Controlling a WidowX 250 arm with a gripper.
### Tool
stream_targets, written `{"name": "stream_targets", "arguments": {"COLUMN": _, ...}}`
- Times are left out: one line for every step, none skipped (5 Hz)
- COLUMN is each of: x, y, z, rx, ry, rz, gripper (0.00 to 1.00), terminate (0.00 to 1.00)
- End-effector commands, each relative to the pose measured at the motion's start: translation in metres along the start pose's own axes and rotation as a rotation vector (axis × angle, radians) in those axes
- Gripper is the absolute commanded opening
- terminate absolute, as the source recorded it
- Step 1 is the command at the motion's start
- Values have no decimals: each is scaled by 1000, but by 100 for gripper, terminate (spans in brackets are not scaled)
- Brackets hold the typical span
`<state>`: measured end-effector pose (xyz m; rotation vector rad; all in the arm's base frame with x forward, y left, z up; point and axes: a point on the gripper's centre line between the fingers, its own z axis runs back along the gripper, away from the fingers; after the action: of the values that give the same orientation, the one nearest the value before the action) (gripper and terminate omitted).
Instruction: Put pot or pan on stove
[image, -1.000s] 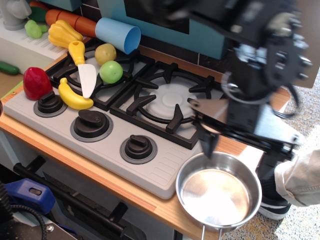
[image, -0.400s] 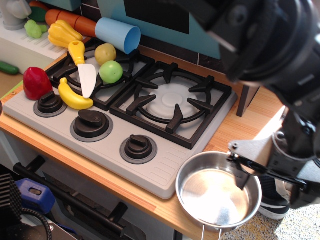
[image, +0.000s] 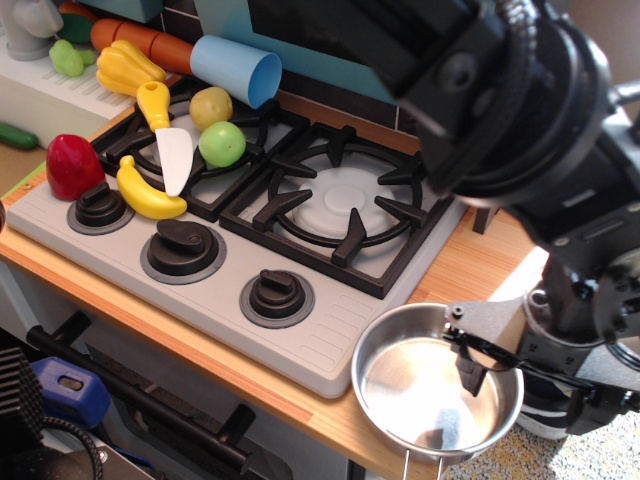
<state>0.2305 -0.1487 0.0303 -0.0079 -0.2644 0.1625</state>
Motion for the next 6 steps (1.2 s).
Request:
{"name": "stream_targets", "arguments": {"x": -1, "y": 4, "z": -9, "rx": -34, "ry": -48, "rz": 12, "gripper": 100, "terminate": 0}}
{"name": "stream_targets", "arguments": {"x": -3, "y": 7, "z": -14, "rx": -39, "ry": -49, "rz": 13, "gripper": 100, "terminate": 0}}
{"name": "stream_targets", "arguments": {"x": -6, "y": 7, "z": -17, "rx": -42, "ry": -60, "rz": 20, "gripper": 0, "terminate": 0}}
{"name": "stream_targets", "arguments": {"x": -7, "y": 8, "z": -18, "rx": -40, "ry": -74, "rz": 15, "gripper": 0, "terminate": 0}}
{"name": "stream_targets", "arguments": {"x": -4, "y": 6, "z": -14, "rx": -21, "ry": -69, "rz": 5, "gripper": 0, "terminate": 0}}
{"name": "stream_targets", "arguments": {"x": 1, "y": 1, "z": -1, "rx": 25, "ry": -45, "rz": -16, "gripper": 0, "terminate": 0}}
